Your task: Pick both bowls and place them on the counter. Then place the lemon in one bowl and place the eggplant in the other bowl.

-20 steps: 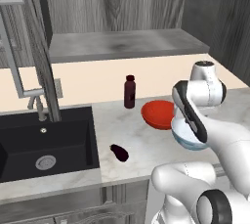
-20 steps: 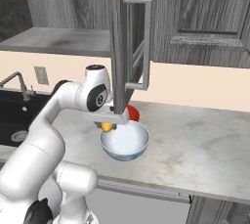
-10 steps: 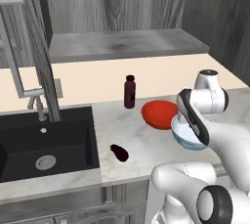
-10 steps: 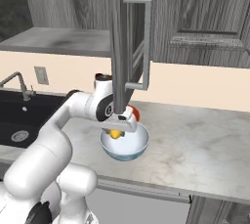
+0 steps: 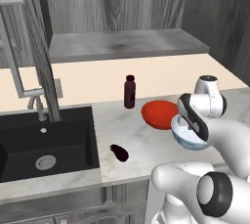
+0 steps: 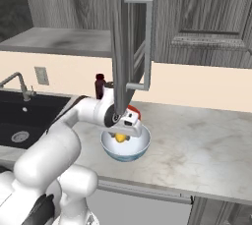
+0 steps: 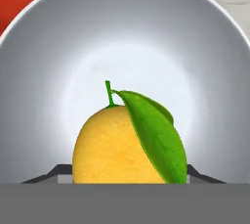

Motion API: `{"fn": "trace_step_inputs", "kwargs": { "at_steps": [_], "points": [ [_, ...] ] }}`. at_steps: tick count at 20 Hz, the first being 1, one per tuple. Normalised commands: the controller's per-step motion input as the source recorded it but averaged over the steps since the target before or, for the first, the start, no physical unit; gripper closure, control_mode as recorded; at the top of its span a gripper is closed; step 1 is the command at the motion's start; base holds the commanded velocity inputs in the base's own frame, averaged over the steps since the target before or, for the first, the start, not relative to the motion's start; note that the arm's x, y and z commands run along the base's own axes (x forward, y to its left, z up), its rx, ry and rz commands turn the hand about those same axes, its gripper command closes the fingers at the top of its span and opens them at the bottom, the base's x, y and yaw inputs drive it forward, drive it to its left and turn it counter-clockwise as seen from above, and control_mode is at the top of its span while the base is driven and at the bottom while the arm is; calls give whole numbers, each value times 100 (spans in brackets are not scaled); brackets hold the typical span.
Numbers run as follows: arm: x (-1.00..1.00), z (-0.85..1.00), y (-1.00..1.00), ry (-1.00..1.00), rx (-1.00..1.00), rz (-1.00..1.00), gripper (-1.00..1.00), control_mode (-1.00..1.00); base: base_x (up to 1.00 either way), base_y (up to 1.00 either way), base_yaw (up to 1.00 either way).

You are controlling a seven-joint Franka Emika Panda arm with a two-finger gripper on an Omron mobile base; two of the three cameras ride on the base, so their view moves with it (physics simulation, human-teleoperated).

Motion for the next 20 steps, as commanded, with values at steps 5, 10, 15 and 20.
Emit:
{"fn": "trace_step_inputs", "kwargs": {
  "at_steps": [5, 10, 15, 20],
  "points": [
    [4, -26, -7, 0, 5, 0, 100, -100, 0, 0, 0],
    [4, -20, -2, 0, 3, 0, 100, -100, 0, 0, 0],
    [4, -25, 0, 1, 2, 0, 100, -100, 0, 0, 0],
    [6, -24, 0, 1, 1, 0, 100, -100, 0, 0, 0]
  ]
}}
